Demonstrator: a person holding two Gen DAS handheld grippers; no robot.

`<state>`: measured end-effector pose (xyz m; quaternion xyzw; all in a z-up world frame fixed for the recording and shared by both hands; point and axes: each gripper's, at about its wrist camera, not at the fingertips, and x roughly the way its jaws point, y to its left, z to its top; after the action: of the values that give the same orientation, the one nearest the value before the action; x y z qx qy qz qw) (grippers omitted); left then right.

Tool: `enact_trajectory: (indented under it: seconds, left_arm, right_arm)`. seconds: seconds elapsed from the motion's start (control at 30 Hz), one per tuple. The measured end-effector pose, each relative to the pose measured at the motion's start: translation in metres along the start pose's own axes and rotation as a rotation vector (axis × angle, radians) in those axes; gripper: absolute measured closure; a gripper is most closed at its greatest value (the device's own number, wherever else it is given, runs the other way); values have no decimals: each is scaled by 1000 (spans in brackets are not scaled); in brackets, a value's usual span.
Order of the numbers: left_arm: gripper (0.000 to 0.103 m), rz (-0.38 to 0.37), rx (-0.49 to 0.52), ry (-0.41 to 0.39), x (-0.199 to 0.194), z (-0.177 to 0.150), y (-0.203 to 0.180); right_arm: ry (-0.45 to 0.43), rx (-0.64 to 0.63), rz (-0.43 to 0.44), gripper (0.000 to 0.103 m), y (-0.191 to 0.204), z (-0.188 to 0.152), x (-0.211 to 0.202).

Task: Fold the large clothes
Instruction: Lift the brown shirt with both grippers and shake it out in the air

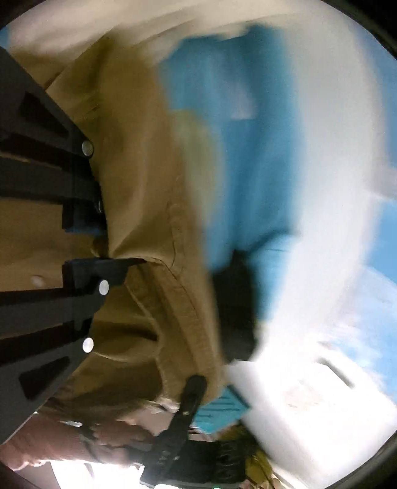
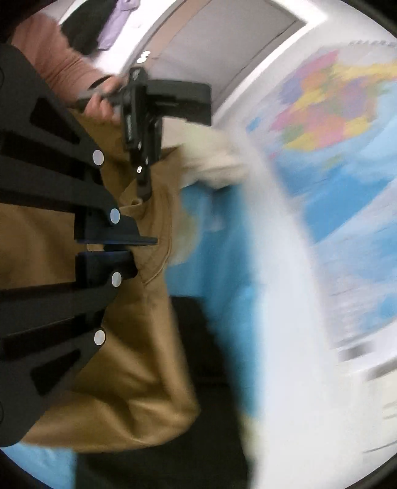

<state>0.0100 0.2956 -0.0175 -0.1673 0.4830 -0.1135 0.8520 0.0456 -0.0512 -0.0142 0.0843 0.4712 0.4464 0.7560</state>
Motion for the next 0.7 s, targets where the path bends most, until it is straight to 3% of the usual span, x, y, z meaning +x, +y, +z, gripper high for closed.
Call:
enact_trajectory:
  seconds: [0.07, 0.13, 0.27, 0.33, 0.43, 0.47, 0.53, 0.6, 0.63, 0.67, 0.7]
  left_arm:
    - [95, 27, 8, -97, -22, 29, -4]
    - [95, 27, -18, -112, -23, 55, -5]
    - [95, 112, -26, -133, -8, 88, -2]
    - [95, 138, -45, -133, 1, 96, 6]
    - [92, 175, -79, -23, 44, 102, 27]
    - [92, 199, -96, 15, 61, 100, 38]
    - [86, 218, -175, 73, 83, 92, 62]
    - [72, 185, -190, 66, 80, 86, 71]
    - [66, 167, -186, 57, 75, 84, 71]
    - [50, 145, -167, 40, 65, 79, 69]
    - [32, 135, -143, 19, 54, 76, 65]
  right_arm:
    - [-68, 22, 10, 100, 0, 29, -4]
    - [-114, 46, 17, 101, -2, 53, -3]
    - [-162, 63, -15, 101, -9, 82, 24]
    - [-143, 86, -69, 101, -19, 86, 46]
    - [-20, 117, -142, 97, -36, 80, 90]
    - [7, 114, -185, 91, -38, 76, 99]
    - [23, 77, -219, 51, -37, 66, 97]
    - [-1, 24, -261, 40, -31, 55, 70]
    - [-10, -1, -257, 40, -30, 51, 53]
    - [-26, -28, -250, 39, -29, 45, 34]
    - [-38, -54, -253, 32, -27, 37, 15]
